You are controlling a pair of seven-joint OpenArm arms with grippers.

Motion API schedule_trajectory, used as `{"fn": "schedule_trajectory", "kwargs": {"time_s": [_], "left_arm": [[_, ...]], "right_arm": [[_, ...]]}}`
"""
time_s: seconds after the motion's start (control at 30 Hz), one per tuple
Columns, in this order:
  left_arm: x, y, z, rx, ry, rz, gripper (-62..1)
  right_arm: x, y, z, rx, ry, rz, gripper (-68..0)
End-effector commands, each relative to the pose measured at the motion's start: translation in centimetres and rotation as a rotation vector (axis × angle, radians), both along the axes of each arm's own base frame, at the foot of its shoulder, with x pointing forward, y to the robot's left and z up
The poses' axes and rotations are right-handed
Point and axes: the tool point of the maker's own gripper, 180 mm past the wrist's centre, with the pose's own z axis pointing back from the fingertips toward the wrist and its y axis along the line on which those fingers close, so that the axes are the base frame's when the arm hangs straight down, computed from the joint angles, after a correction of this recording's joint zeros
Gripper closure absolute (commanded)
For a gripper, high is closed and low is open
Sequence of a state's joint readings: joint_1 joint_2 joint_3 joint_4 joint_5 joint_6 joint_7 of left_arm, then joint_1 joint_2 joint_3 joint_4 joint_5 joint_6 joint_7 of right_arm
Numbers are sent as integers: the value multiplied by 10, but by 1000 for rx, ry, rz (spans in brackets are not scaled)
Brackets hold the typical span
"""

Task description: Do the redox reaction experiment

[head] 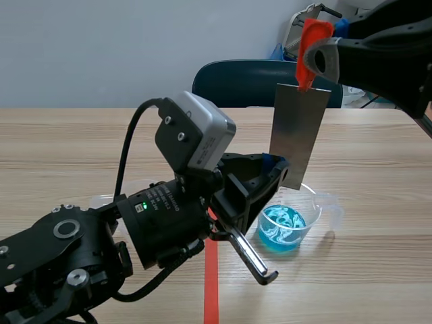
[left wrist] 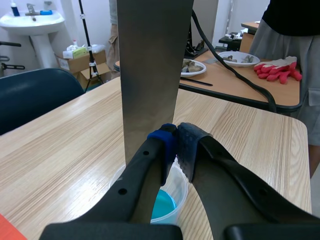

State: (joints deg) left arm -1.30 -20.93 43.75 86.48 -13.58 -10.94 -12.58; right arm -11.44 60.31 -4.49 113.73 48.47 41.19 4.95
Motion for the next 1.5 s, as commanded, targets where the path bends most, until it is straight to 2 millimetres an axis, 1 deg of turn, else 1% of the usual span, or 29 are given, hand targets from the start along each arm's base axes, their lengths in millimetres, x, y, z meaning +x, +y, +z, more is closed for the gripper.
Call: {"fn": "schedule_trajectory", "kwargs": {"time_s": [0.0, 0.4, 0.47, 0.57, 0.7, 0.77, 1.0, 1.1, 1.2, 1.37, 1.4, 1.47], "left_arm": [[0, -4, 10, -40, -8, -1, -32], [0, -3, 9, -38, -9, 0, -32], [0, -1, 7, -28, -9, 4, -32], [-1, 8, 3, -19, -20, 8, -32], [-2, 25, -3, 16, -43, 11, -32], [-3, 36, -7, 35, -49, 10, -32], [-5, 75, -9, 48, -84, 54, -32], [-7, 88, -12, 58, -88, 70, -32], [-9, 95, -11, 49, -94, 81, -32], [-13, 97, -9, 39, -113, 79, -35], [-14, 96, -10, 49, -119, 72, -55], [-17, 95, -12, 67, -131, 63, -121]], "right_arm": [[2, 0, 12, 31, -30, -1, -6], [2, 0, 13, 32, -31, -1, -6], [2, 0, 13, 32, -31, -1, -6], [2, 0, 13, 35, -32, 0, -6], [2, 0, 13, 36, -32, 0, -6], [2, 0, 13, 35, -32, 0, -6], [2, 0, 13, 35, -32, 0, -6], [2, 0, 13, 35, -32, 0, -6], [2, 0, 13, 35, -32, 0, -6], [2, 0, 13, 35, -32, 0, -6], [2, 0, 13, 35, -32, 0, -6], [2, 0, 13, 35, -32, 0, -6]]}}
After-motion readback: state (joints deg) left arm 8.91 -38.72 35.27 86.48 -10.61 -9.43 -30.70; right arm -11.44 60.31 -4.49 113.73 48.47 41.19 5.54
